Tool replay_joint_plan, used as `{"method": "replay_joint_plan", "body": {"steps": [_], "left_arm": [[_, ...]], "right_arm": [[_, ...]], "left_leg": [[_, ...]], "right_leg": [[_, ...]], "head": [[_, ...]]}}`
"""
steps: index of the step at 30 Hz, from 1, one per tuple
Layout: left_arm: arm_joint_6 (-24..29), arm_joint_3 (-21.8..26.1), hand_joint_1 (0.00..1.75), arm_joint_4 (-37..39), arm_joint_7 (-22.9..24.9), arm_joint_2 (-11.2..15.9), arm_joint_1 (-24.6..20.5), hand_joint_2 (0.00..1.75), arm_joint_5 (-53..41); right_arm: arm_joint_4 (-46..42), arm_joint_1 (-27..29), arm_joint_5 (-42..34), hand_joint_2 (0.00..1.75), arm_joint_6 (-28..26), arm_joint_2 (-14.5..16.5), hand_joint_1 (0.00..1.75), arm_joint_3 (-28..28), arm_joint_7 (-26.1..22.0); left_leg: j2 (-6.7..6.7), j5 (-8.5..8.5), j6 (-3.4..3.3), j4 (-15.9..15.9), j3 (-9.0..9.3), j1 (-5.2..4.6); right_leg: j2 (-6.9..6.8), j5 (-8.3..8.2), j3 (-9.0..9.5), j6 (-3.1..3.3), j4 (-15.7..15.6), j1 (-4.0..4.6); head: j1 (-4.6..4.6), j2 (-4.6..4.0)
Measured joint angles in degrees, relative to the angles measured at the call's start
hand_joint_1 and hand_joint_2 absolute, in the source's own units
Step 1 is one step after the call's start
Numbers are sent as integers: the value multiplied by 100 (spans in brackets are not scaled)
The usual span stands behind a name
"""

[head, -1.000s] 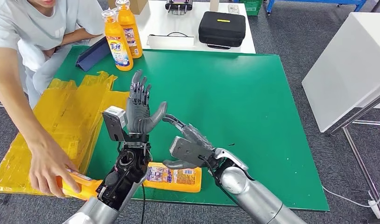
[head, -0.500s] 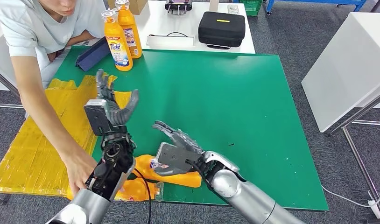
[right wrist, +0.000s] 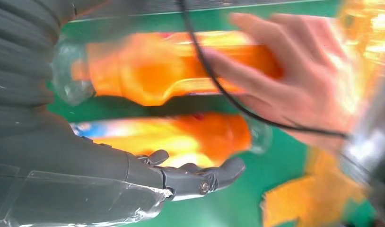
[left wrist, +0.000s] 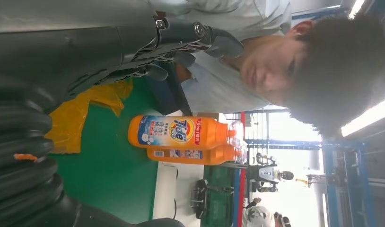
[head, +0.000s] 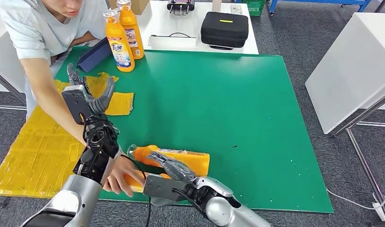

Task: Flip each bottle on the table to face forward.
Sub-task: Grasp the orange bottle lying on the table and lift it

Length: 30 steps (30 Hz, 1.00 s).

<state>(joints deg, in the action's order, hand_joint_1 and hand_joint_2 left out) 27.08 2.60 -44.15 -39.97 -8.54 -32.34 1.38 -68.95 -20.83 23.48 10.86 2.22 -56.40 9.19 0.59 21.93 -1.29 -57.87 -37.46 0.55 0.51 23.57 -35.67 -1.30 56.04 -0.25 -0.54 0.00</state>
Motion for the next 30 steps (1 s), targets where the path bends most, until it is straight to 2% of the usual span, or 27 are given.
{"method": "replay_joint_plan", "body": {"steps": [7,16,19,24,30], "left_arm": [[-49,98,0,58,0,-2,-13,175,-17],[-176,252,0,61,-11,32,67,175,39],[-240,260,0,33,-13,40,207,175,26],[-369,299,0,-13,-17,58,381,175,-42],[-554,309,0,-18,-20,62,406,175,-114]], "right_arm": [[661,-78,704,175,-348,-50,0,-3,-22],[1546,-252,1705,175,-944,-190,0,574,-325],[1360,-72,2071,175,-1232,-261,0,966,-418],[492,315,2627,175,-1333,-492,0,1629,-436],[-123,459,3462,175,-1916,-739,0,2015,-449]], "left_leg": [[0,0,0,0,0,0],[1,-1,-1,-1,0,0],[1,-1,-1,-1,-1,0],[0,2,0,-1,-6,0],[0,0,0,-1,-4,0]], "right_leg": [[0,-1,0,0,1,1],[-1,-2,2,-1,1,0],[-1,-1,0,-1,1,0],[0,0,-5,-1,-1,0],[0,-2,-4,-1,-1,0]], "head": [[-1,0],[-1,0],[-1,0],[-1,0],[-1,0]]}}
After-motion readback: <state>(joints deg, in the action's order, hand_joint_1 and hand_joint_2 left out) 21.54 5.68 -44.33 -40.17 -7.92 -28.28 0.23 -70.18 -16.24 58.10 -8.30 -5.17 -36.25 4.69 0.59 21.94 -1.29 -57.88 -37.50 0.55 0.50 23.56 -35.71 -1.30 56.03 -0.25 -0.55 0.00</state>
